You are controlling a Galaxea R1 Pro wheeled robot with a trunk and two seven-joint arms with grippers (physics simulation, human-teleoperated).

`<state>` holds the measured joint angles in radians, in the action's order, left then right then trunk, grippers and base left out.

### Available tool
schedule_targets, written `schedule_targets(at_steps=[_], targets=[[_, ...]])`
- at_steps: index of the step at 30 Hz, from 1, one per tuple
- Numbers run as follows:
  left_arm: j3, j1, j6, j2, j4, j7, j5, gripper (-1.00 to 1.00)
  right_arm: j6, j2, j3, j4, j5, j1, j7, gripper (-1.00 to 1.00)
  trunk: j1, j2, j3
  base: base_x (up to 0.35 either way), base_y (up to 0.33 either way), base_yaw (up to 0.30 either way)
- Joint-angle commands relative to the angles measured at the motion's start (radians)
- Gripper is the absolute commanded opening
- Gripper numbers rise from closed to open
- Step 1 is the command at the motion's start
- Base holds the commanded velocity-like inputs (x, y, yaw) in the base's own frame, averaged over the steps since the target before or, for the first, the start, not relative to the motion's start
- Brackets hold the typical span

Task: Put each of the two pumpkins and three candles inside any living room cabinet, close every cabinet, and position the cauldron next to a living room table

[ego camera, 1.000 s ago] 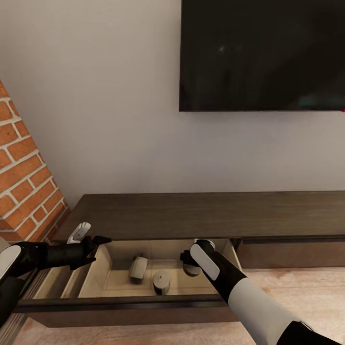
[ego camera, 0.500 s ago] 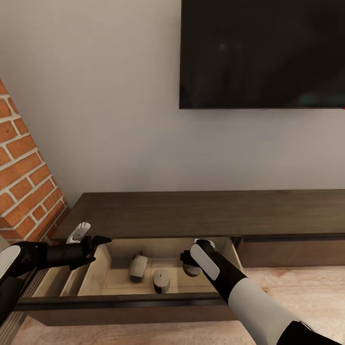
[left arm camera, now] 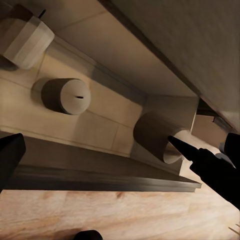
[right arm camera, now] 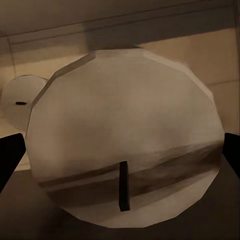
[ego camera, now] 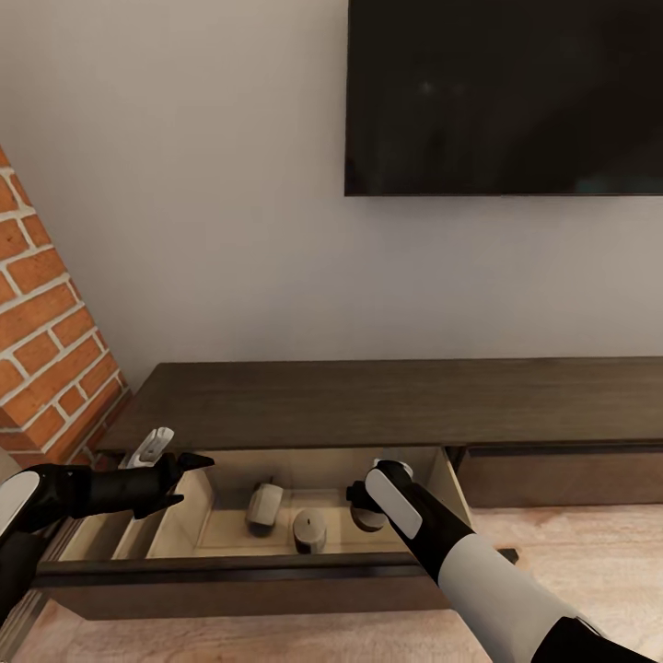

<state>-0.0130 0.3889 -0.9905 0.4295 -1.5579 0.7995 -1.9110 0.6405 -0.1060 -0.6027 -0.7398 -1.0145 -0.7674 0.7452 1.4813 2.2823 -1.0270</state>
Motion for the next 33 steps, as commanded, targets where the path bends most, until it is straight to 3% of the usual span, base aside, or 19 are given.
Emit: schedule_targets(at_steps=[1, 23, 33], targets=[[-0.001, 0.001, -0.002, 0.0, -0.001, 0.01, -0.01, 1.0, 0.001, 0.0, -0.003, -0.001, -0.007, -0.001, 0.008, -1.0, 0.004, 0.008, -0.004, 0.0, 0.0, 0.0], [0.001, 0.001, -0.002, 0.0, -0.002, 0.01, -0.013, 1.0, -0.002, 0.0, -0.003, -0.001, -0.009, -0.001, 0.008, -1.0, 0.088, 0.162, -0.073, 0.0, 0.0, 0.0], [0.001, 0.001, -0.002, -0.002, -0.002, 0.01, -0.013, 1.0, -0.003, 0.0, -0.003, -0.002, -0.009, -0.001, 0.008, -1.0, 0.088, 0.162, -0.073, 0.0, 0.0, 0.0]])
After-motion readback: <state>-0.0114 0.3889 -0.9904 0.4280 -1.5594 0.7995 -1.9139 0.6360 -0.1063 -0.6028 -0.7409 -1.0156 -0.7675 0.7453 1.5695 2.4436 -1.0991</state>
